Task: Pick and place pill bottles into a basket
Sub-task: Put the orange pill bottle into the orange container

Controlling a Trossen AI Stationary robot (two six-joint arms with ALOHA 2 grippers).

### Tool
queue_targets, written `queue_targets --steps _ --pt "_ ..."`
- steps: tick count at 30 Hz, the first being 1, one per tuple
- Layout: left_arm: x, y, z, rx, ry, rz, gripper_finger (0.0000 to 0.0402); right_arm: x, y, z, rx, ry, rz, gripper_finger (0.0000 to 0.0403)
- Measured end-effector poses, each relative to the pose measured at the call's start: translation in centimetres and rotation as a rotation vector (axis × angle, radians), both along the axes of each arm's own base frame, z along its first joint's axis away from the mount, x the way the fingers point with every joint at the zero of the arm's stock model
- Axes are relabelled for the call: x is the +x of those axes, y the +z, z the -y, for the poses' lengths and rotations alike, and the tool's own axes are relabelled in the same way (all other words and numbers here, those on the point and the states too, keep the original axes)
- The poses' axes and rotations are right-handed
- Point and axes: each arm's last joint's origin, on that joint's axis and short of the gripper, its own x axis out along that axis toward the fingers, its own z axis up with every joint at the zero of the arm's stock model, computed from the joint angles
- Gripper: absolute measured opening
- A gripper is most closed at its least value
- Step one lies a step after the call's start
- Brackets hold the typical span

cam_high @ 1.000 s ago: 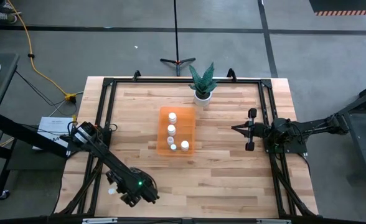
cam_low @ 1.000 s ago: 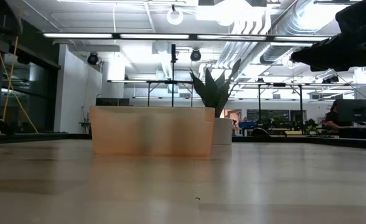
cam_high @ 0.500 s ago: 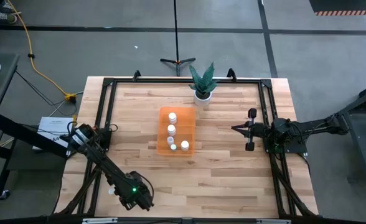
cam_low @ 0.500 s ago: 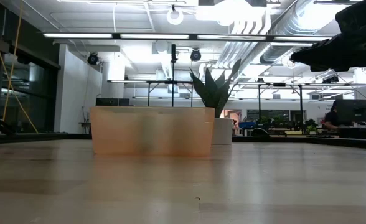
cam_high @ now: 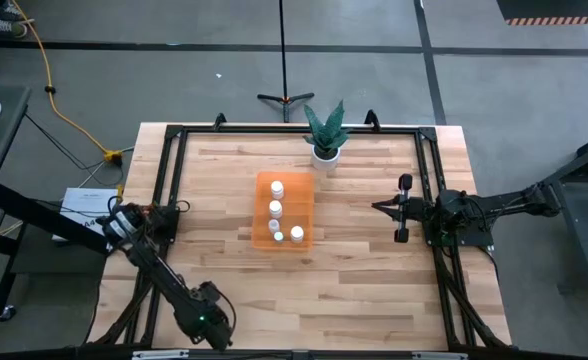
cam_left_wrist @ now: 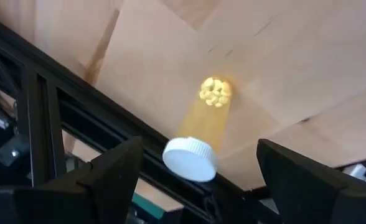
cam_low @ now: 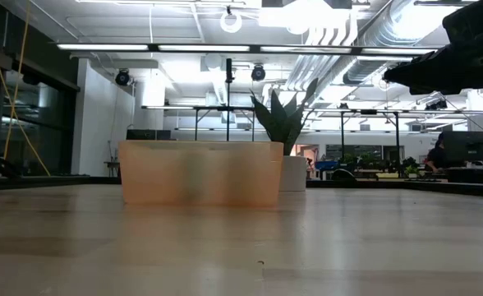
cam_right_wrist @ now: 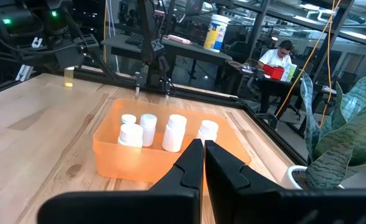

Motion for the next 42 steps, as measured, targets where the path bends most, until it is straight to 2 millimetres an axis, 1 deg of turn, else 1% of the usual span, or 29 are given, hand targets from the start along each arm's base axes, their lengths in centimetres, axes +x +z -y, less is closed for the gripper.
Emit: queue_targets --steps 4,14,23,37,39,42 --pt "-0.2 -0.1 0.2 0.035 -0.030 0.046 0.0348 0.0 0.0 0.0 0.000 0.000 0.000 0.0007" --pt "-0.7 -0.1 0.5 0.045 -0.057 0.062 0.0348 0.0 0.0 0.0 0.000 0.000 0.000 0.0007" --pt "-1.9 -0.1 1.4 0.066 -0.109 0.091 0.0348 0.0 0.0 0.0 0.000 0.000 0.000 0.0007" --pt "-1.9 -0.2 1.6 0.076 -0.108 0.125 0.0347 0.0 0.0 0.0 0.000 0.000 0.000 0.0007" --pt "-1.9 -0.2 1.5 0.077 -0.108 0.125 0.0342 0.0 0.0 0.0 0.000 0.000 0.000 0.0007" --pt "-1.9 -0.2 1.5 0.079 -0.109 0.125 0.0321 0.0 0.0 0.0 0.000 0.000 0.000 0.0007"
